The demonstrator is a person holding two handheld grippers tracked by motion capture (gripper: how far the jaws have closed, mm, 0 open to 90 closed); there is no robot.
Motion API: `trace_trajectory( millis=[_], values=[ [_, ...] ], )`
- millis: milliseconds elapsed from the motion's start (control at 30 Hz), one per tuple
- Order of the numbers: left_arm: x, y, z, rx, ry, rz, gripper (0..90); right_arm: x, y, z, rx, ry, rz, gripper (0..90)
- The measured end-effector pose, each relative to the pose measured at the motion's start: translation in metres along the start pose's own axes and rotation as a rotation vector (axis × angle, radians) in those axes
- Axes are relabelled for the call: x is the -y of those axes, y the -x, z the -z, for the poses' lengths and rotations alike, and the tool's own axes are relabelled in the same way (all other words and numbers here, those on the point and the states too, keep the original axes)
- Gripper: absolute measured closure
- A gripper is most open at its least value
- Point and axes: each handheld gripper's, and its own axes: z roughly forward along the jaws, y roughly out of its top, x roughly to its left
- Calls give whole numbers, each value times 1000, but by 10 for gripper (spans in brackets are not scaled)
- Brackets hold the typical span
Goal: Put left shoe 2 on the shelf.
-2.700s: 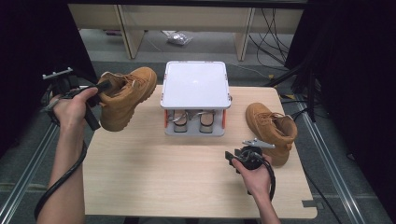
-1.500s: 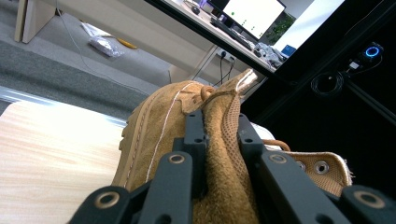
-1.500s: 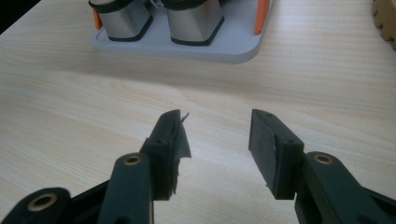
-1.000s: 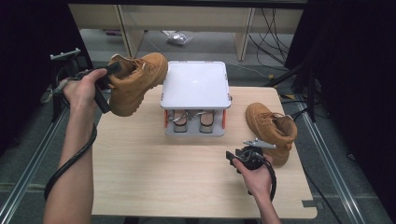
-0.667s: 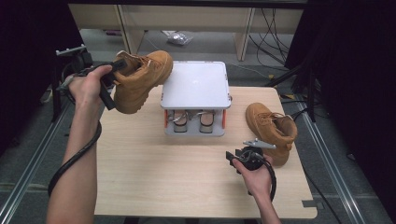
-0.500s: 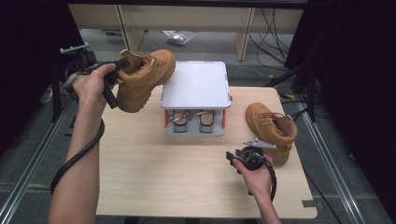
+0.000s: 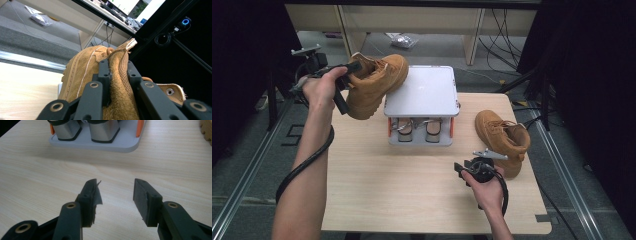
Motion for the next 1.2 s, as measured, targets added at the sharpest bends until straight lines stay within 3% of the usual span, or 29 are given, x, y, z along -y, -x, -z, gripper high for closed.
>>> trace_trajectory(
  millis=[100,133,167,433,567,633,700,933,1200],
  values=[
    [0,3,-3,7,-7,-1,787,0,1,0,0,4,5,552],
    [0,3,-3,7,-7,-1,787,0,3,-1,8,15,42,552],
    [0,4,-6,15,-3,0,787,0,1,0,-3,4,6,552],
    [2,11,-17,13,-11,-5,785,1,2,-1,-12,12,-13,552],
    [1,16,-22,15,-14,-10,785,1,3,-2,7,2,-7,552],
    [1,18,-24,19,-15,-10,784,1,3,-1,-10,11,-14,552],
    [1,20,-25,21,-19,-15,784,1,3,0,8,3,-16,552],
    [0,29,-32,32,-17,-19,783,2,5,-1,-5,12,-20,552],
    [8,36,-48,35,-40,-25,781,2,7,0,0,7,-14,552]
  ],
)
